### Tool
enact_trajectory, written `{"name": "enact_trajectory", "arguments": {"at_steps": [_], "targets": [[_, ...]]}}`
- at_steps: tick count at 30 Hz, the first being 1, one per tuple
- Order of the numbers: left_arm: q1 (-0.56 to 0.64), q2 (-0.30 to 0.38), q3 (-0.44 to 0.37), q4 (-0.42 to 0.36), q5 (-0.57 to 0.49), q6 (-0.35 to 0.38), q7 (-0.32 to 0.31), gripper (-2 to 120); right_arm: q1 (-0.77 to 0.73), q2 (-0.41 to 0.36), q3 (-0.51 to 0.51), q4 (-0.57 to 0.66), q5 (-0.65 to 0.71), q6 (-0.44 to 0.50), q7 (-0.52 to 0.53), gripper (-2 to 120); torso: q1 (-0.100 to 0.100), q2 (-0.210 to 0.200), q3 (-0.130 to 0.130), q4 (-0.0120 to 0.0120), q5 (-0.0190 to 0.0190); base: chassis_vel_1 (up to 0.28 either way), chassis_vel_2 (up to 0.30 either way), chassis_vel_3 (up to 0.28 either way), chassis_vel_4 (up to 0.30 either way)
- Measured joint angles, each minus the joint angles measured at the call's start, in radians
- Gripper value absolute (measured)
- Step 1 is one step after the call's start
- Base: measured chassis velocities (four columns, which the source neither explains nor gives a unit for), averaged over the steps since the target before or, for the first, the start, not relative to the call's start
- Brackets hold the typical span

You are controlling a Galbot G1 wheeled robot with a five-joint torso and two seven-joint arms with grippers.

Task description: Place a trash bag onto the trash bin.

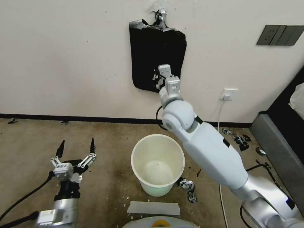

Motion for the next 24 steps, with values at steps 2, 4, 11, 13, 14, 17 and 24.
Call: {"name": "enact_trajectory", "arguments": {"at_steps": [2,4,11,13,14,17,24], "targets": [[0.000,0.001,0.000,-0.002,0.000,0.000,-0.004,100,-0.001,0.000,0.001,0.003,-0.003,0.000,0.000,0,0.000,0.000,0.000,0.0000,-0.0001,0.000,0.000,0.000,0.000],[-0.009,0.010,-0.005,-0.020,-0.002,0.009,-0.032,100,-0.007,-0.001,0.009,0.031,-0.010,0.004,-0.009,0,0.000,0.000,0.000,0.0000,-0.0001,0.000,0.000,0.000,0.000],[-0.032,0.027,-0.023,-0.047,-0.007,0.033,-0.042,100,0.037,0.014,0.043,0.047,-0.065,0.042,-0.044,11,0.000,0.000,0.000,-0.0001,0.0000,0.000,0.000,0.000,0.000],[-0.028,0.024,-0.015,-0.047,-0.006,0.033,-0.042,100,0.089,0.013,0.045,0.027,-0.077,0.051,-0.049,21,0.000,0.000,0.000,-0.0001,0.0000,0.000,0.000,0.000,0.000],[-0.026,0.022,-0.012,-0.046,-0.005,0.033,-0.042,100,0.123,0.013,0.045,0.007,-0.077,0.052,-0.050,25,0.000,0.000,0.000,-0.0001,0.0000,0.000,0.000,0.000,0.000],[-0.023,0.019,-0.008,-0.042,-0.003,0.033,-0.042,100,0.197,0.015,0.040,-0.040,-0.061,0.053,-0.040,34,0.000,0.000,0.000,-0.0001,-0.0002,0.000,0.000,0.000,0.000],[-0.017,0.015,-0.007,-0.042,-0.002,0.030,-0.042,100,0.356,0.046,0.014,-0.209,-0.022,0.054,-0.007,61,0.000,0.000,0.000,0.0000,-0.0002,0.000,0.000,0.000,0.000]]}}
